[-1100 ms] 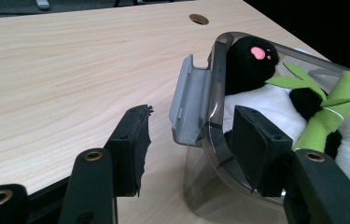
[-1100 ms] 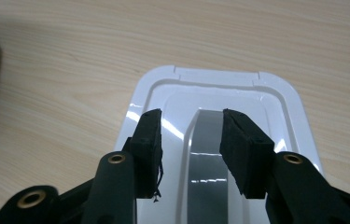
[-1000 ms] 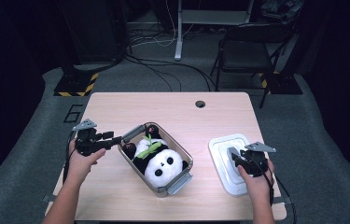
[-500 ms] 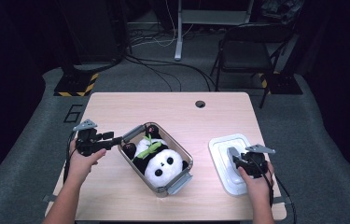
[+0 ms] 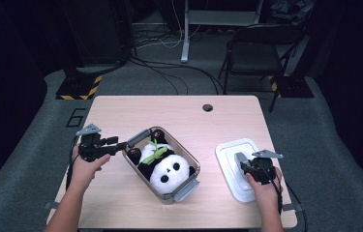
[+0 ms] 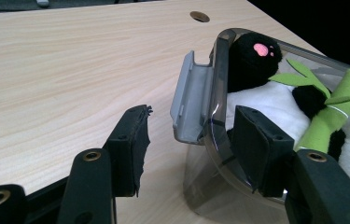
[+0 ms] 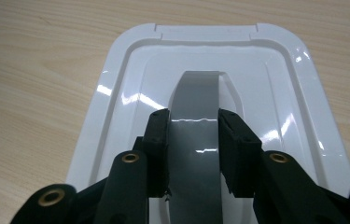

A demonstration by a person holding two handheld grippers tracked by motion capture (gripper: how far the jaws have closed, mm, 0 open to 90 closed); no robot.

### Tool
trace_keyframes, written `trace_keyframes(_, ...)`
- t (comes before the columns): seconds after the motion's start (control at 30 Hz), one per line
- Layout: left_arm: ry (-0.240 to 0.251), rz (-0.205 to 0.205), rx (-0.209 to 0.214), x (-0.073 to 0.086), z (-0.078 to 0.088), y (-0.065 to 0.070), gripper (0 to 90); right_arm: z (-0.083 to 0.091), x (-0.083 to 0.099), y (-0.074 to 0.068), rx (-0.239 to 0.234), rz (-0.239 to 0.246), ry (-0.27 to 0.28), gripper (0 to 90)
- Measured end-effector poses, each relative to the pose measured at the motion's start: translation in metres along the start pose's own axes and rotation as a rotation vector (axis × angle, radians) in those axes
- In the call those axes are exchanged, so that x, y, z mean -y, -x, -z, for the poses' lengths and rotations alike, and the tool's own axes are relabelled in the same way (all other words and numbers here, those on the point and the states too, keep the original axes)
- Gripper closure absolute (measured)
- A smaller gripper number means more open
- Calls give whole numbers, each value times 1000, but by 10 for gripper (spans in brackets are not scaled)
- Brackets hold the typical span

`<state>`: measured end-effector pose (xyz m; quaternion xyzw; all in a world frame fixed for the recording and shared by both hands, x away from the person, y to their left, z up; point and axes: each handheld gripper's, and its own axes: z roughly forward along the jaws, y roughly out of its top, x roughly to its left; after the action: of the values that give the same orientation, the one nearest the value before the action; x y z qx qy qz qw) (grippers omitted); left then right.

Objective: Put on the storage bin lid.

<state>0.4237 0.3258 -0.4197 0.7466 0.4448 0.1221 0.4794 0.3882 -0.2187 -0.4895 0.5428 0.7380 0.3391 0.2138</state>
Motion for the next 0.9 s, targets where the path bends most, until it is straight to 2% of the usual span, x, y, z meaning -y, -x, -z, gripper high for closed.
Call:
trace_keyframes(0.1,-1,0,0,0,0,0,458,0,-1,-1,4,22,-7,664)
trace_keyframes(0.13,0,0,0,0,0,0,458,0,-1,-2,3,8,-9,664)
trace_keyframes(0.23,-6,-1,4,0,1,0,458,1,-2,-3,7,26,-17,664)
trace_keyframes(0.63,-4,-4,8,0,1,0,462,13,-11,-9,13,37,16,666)
trace_keyframes(0.9,-19,-21,56,0,-1,5,552,23,-19,-11,10,37,25,666)
